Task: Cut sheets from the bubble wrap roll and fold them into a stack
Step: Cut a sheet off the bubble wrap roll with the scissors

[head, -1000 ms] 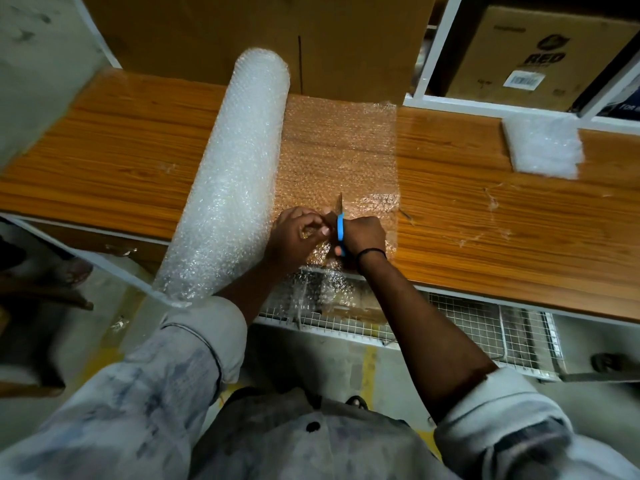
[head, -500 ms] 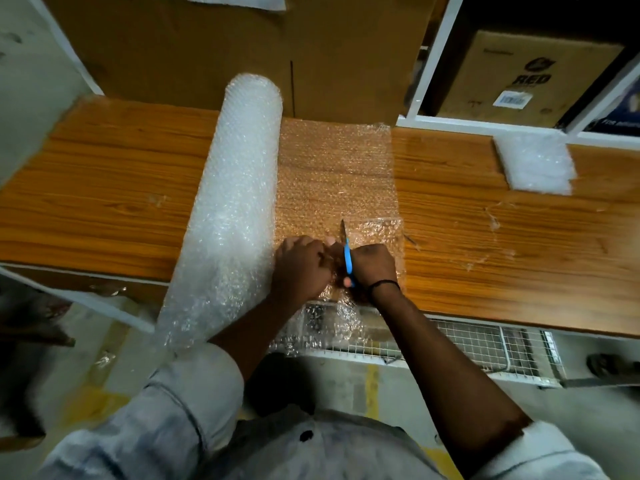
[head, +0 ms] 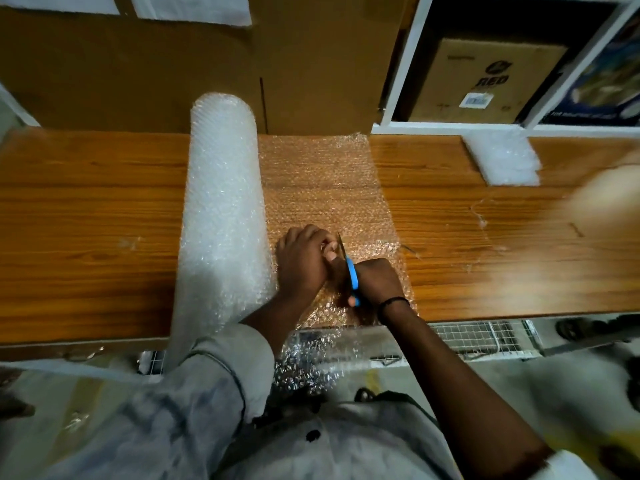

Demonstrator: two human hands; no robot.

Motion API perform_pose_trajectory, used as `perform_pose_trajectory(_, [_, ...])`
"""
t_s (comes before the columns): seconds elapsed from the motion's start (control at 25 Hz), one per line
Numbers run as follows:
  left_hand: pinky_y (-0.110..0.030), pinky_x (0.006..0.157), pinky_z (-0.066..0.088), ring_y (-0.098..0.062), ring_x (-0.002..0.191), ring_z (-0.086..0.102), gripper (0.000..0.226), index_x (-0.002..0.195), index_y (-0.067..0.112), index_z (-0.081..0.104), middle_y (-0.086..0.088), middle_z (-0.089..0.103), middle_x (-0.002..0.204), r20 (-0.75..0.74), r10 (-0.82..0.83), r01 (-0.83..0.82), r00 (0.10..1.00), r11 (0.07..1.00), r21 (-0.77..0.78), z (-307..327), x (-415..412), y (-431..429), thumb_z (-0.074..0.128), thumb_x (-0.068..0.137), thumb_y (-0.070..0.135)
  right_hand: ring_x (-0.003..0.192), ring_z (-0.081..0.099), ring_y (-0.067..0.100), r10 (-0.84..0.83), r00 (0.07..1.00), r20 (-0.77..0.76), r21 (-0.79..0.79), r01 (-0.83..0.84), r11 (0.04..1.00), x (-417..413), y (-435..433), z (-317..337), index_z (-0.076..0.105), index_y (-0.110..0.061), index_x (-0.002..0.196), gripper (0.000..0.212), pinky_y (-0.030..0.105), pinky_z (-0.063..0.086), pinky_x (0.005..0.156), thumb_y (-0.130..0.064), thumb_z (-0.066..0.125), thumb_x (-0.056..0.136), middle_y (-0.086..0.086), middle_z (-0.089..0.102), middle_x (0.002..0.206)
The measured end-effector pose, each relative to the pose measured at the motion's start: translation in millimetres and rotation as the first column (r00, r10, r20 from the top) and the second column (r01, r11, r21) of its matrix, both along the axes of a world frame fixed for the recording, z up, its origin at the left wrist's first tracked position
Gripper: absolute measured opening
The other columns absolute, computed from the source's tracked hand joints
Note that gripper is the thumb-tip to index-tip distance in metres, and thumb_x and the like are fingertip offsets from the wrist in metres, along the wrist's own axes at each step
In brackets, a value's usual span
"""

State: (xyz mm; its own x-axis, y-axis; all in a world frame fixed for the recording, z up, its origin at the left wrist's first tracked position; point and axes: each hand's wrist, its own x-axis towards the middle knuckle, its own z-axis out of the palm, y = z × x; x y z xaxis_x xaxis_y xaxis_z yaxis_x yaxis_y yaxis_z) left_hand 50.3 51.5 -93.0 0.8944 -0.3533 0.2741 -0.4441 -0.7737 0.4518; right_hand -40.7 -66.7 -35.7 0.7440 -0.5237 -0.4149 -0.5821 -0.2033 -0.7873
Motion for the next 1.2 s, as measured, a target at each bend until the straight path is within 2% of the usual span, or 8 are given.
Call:
perform_pose_trajectory(0.16, [-0.039,0.089,0.036,-0.02,0.106,0.051,0.013,0.102,0.033,0.068,0.013,0.065,0.111,-0.014,0.007,-0.007,1.0,1.0,0.008,0.9,3.3,-1.5,0.064,0.09,0.03,0.056,0.064,0.032,0.014,1.0,0.012,-0.005,-0.013,1.0,8.9,1.4,-1.2,0.066,0.003,0.061,0.064,0.043,0.048,0.056,-0.06,0.079,0.06,0.023,0.068,0.063])
perform_pose_trajectory(0.28, [-0.039,0.089,0.035,-0.022,0.106,0.052,0.014,0.102,0.031,0.068,0.011,0.066,0.11,-0.034,-0.005,0.004,0.999,1.0,-0.03,2.0,1.0,-1.3,0.065,0.088,0.027,0.05,0.062,0.031,0.008,1.0,0.016,-0.002,-0.008,1.0,12.2,-2.1,0.2,0.062,-0.006,0.054,0.061,0.033,0.045,0.054,-0.063,0.084,0.06,0.018,0.062,0.055])
perform_pose_trajectory(0.44, [-0.042,0.089,0.037,-0.022,0.104,0.053,0.011,0.099,0.031,0.067,0.011,0.067,0.109,-0.029,-0.013,0.01,1.0,0.995,-0.098,3.6,-0.6,-1.7,0.067,0.088,0.026,0.033,0.049,0.011,0.061,0.997,0.037,-0.019,-0.06,0.998,15.0,-12.5,-3.7,0.051,-0.017,0.047,0.057,0.018,0.035,0.042,-0.051,0.087,0.076,-0.003,0.05,0.04])
perform_pose_trajectory(0.56, [-0.042,0.088,0.038,-0.021,0.105,0.054,0.013,0.101,0.031,0.067,0.011,0.067,0.109,-0.008,-0.016,0.015,1.0,0.993,-0.114,2.2,0.0,-2.0,0.059,0.091,0.028,0.037,0.042,0.013,0.078,0.996,0.047,-0.045,-0.075,0.996,20.2,-16.8,-2.6,0.046,-0.018,0.044,0.062,0.022,0.032,0.044,-0.054,0.084,0.077,-0.005,0.043,0.039])
perform_pose_trajectory(0.76, [-0.04,0.089,0.036,-0.024,0.108,0.054,0.038,0.11,0.023,0.067,0.006,0.066,0.114,0.007,-0.023,0.024,1.0,0.996,-0.082,2.6,0.1,-2.6,0.04,0.085,0.031,0.038,0.036,0.011,0.114,0.993,0.028,-0.068,-0.112,0.991,33.7,-24.9,5.4,0.047,-0.013,0.048,0.06,0.023,0.028,0.04,-0.049,0.08,0.083,0.0,0.043,0.044])
perform_pose_trajectory(0.88, [-0.04,0.089,0.036,-0.022,0.108,0.053,0.036,0.11,0.023,0.067,0.006,0.065,0.113,0.003,-0.031,0.031,1.0,0.995,-0.09,3.1,0.0,-1.9,0.041,0.086,0.031,0.042,0.039,0.015,0.135,0.99,0.039,-0.072,-0.132,0.989,39.3,-27.1,1.0,0.056,-0.01,0.053,0.056,0.026,0.031,0.046,-0.051,0.082,0.081,0.003,0.047,0.047])
perform_pose_trajectory(1.08, [-0.043,0.091,0.038,-0.026,0.11,0.055,0.024,0.113,0.018,0.066,0.002,0.065,0.115,-0.019,-0.017,0.016,1.0,0.997,-0.074,1.0,0.8,-2.2,0.057,0.091,0.02,0.044,0.042,0.012,0.172,0.985,-0.016,-0.112,-0.173,0.979,49.7,-30.2,7.7,0.055,-0.011,0.054,0.06,0.02,0.029,0.039,-0.058,0.076,0.083,0.002,0.05,0.05])
perform_pose_trajectory(1.2, [-0.043,0.09,0.038,-0.025,0.11,0.054,0.021,0.112,0.017,0.066,0.003,0.065,0.115,-0.03,-0.01,0.009,0.999,0.998,-0.055,0.6,1.9,-2.7,0.059,0.094,0.022,0.046,0.044,0.016,0.154,0.988,-0.006,-0.092,-0.154,0.984,56.3,-29.0,9.7,0.058,-0.008,0.058,0.06,0.027,0.033,0.046,-0.06,0.077,0.081,0.004,0.051,0.052])
